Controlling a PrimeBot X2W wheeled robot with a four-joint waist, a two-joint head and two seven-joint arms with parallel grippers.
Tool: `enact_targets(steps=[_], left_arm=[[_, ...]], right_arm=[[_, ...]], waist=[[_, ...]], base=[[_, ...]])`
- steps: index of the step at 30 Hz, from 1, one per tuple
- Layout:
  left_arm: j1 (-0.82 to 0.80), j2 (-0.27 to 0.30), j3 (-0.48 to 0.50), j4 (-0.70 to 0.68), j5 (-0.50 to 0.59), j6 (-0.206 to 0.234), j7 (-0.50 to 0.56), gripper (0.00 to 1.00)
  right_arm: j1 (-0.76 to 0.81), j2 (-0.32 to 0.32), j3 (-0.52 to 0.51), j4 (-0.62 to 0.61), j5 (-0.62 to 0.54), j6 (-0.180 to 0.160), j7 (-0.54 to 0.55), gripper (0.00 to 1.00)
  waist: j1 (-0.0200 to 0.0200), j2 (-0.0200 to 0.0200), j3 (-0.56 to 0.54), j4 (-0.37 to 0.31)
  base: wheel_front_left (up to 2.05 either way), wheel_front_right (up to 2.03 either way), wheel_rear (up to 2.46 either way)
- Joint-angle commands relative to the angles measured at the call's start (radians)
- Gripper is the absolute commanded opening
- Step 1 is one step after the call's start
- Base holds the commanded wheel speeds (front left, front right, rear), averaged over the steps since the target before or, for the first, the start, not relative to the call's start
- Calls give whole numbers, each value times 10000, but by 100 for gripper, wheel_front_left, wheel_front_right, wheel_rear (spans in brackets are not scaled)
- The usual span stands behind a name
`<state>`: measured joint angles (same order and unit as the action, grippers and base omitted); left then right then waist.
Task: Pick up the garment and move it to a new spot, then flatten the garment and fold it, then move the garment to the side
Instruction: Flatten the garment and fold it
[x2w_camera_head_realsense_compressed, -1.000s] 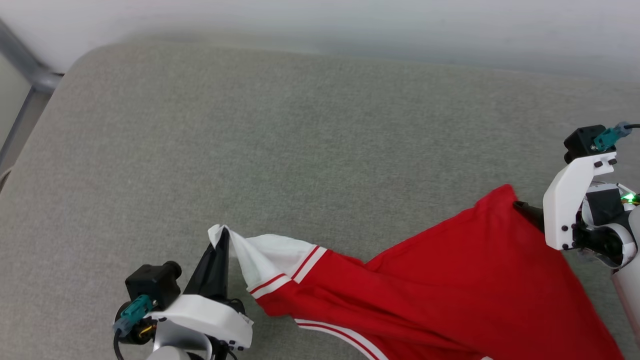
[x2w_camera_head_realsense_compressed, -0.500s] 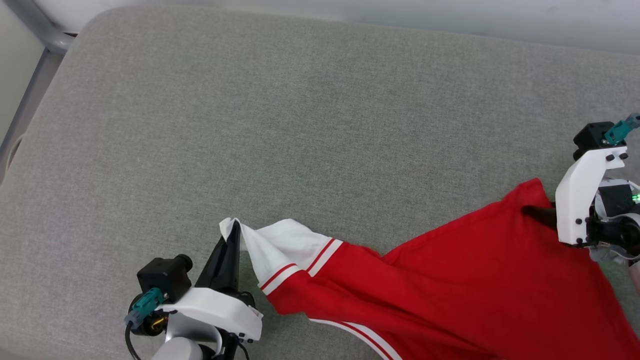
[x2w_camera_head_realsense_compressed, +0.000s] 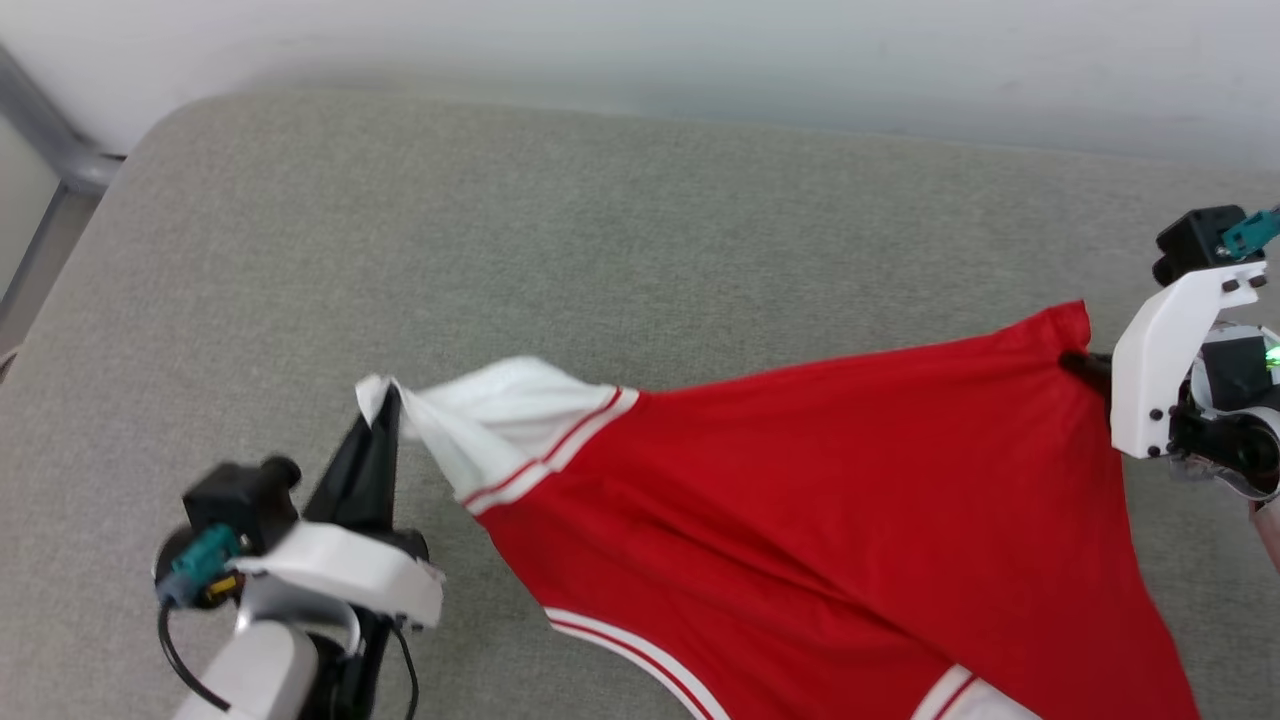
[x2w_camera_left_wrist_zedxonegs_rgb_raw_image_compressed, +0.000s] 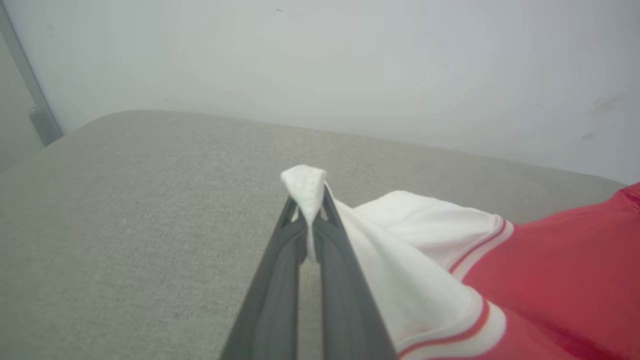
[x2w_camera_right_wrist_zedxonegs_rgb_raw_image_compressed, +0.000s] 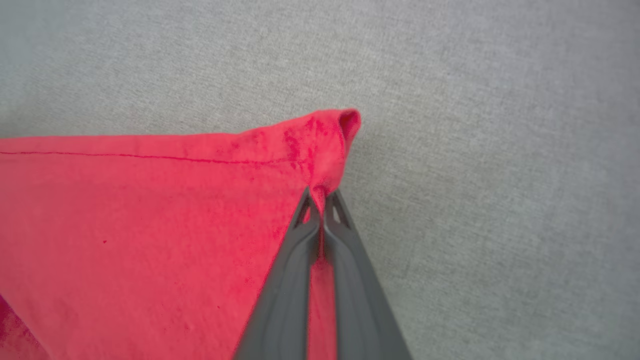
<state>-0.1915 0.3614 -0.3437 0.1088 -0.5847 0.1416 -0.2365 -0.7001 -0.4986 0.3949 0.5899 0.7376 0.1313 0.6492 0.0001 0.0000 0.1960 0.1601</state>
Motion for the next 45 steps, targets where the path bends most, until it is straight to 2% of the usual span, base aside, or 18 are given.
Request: enact_targets(steps=[1,9,19,30,39,45], left_arm=[[-249,58,67,-88,24,-16,45,0],[-2631,636,333,335,-7,-476,812,0],[-7068,712,252,2715,133,-1296,1701,0],[-11588,1040,5,4764,924,-1268,2774,0],[-14620,1101,-34,5888,1483,-1068,2630,0],[-15347,945,55,6514,1416,-1034,2233,0]], right_arm=[[-106,26,-82,62,-62,-11,-183,0],[-1068,519,-846,484,-681,-12,-1554,0],[-3443,1318,-1490,973,-1592,-11,-3167,0],[-6560,1549,-2301,1556,-2221,-12,-4337,0],[-9099,1662,-2765,2353,-2754,-14,-5284,0],[-9994,1957,-2549,2815,-2944,-14,-5774,0]], waist=[[-1,0,-257,-242],[-1,0,-674,-969],[-1,0,-433,-1778],[-1,0,1206,-1897],[-1,0,3044,-1728],[-1,0,3936,-1705]], base=[[0,0,0],[0,0,0],[0,0,0],[0,0,0],[0,0,0],[0,0,0]])
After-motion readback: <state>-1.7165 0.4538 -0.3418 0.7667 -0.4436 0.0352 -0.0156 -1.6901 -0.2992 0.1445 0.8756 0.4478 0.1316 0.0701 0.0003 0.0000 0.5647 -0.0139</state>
